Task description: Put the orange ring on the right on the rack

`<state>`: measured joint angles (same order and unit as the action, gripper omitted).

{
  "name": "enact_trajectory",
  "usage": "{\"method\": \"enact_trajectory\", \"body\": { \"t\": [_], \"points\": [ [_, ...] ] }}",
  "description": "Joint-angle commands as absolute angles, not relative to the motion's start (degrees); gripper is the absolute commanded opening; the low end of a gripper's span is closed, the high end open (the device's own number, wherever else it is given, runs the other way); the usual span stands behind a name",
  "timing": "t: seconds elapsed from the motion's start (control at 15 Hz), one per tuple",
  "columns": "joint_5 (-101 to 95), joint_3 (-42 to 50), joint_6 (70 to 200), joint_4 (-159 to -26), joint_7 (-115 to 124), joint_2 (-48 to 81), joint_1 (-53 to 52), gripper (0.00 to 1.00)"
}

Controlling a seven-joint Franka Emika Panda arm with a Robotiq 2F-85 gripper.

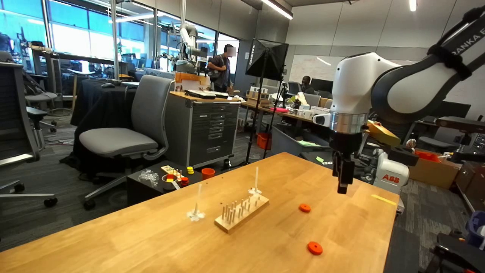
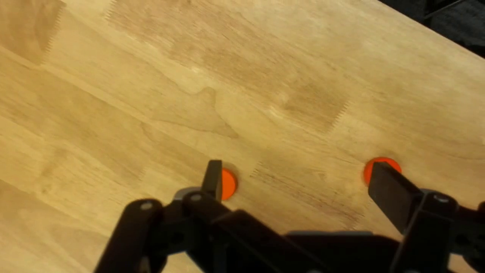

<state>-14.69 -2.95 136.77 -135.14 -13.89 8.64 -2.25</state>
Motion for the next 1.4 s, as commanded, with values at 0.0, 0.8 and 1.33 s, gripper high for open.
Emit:
{"method": "enact_trajectory", "body": {
  "t": [0.0,0.8,1.33],
  "points": [
    [-11.6,-3.9,133.7,-133.4,-16.8,10.3,-2.3,1.0],
    [-2.2,-4.5,132.1,-124.4,-22.8,17.9,-0.4,1.0],
    [-3.6,-2.3,131.1,-116.0,-19.1,27.4,0.9,1.0]
  ]
}}
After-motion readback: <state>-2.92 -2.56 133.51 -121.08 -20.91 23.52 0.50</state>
